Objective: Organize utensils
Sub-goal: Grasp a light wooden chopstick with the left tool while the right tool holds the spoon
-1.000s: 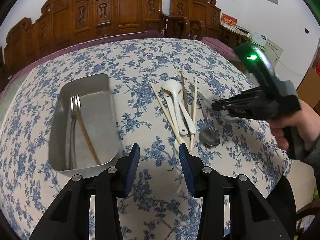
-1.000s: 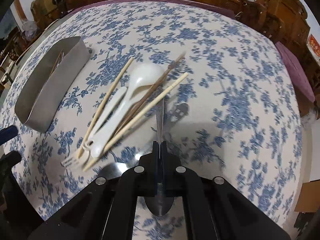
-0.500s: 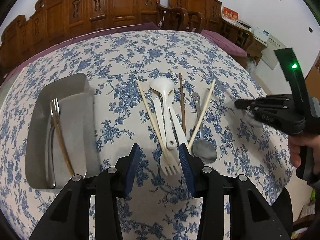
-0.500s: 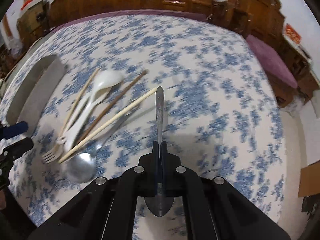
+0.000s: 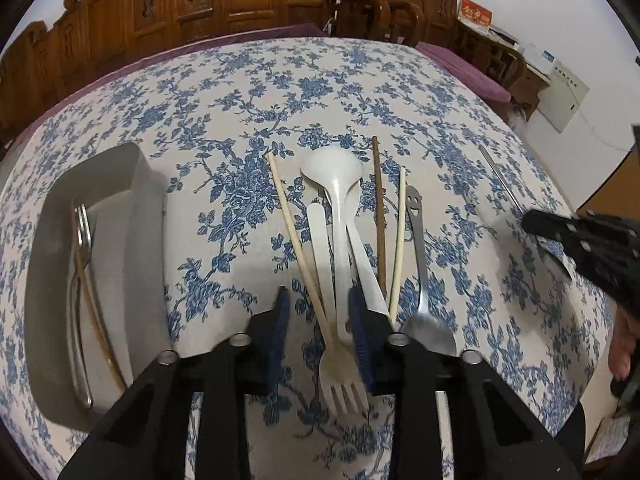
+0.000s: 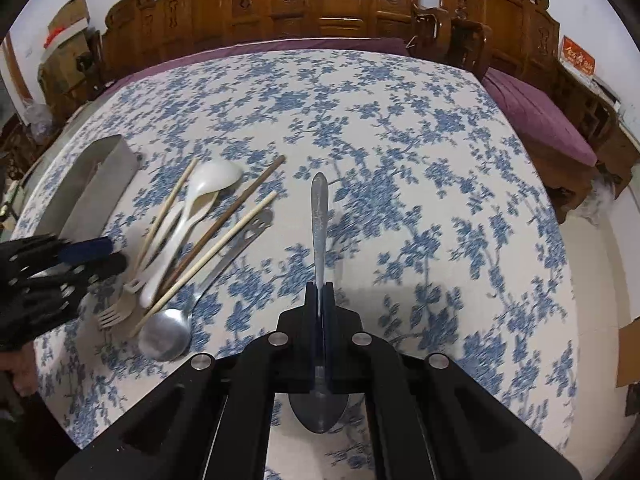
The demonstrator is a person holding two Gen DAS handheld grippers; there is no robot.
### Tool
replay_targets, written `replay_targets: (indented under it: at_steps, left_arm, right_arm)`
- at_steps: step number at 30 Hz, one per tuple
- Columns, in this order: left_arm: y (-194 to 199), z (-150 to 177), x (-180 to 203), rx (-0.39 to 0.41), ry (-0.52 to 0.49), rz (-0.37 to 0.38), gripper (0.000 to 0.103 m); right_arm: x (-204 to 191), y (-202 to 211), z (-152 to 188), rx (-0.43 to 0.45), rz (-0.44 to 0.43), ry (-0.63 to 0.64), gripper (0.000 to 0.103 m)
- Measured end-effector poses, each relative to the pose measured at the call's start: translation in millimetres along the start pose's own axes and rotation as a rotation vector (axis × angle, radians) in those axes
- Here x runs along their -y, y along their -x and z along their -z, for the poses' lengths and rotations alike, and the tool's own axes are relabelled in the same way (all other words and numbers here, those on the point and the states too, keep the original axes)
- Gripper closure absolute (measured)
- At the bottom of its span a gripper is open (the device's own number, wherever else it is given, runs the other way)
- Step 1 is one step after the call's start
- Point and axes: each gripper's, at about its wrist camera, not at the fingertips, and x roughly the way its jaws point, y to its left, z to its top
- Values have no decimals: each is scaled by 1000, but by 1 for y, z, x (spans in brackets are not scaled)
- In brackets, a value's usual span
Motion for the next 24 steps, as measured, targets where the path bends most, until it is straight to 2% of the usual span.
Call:
replay_targets:
  at_steps: [4, 11, 15, 17, 21, 24]
  left_arm:
    - [-12, -10, -7, -40, 34, 6, 85]
    - [-30, -17, -16, -104, 74, 8, 86]
    - [-35, -18, -19, -110, 79, 2, 86]
    - [-36, -17, -19, -109, 70, -12, 92]
    - [-37, -17, -19, -109, 57, -35, 98]
    - [-35, -15, -19, -105, 50, -36, 99]
  right_arm:
    - [-11, 1, 6, 0, -22, 18, 99]
    - [-20, 6, 6, 12, -43, 34, 99]
    - [-20, 9, 6, 17, -51, 32, 99]
    - [-20, 9, 6, 19, -54, 32, 99]
    - [-24, 11, 6, 23, -61, 41, 99]
    - [-26, 12, 5, 28, -67, 45, 99]
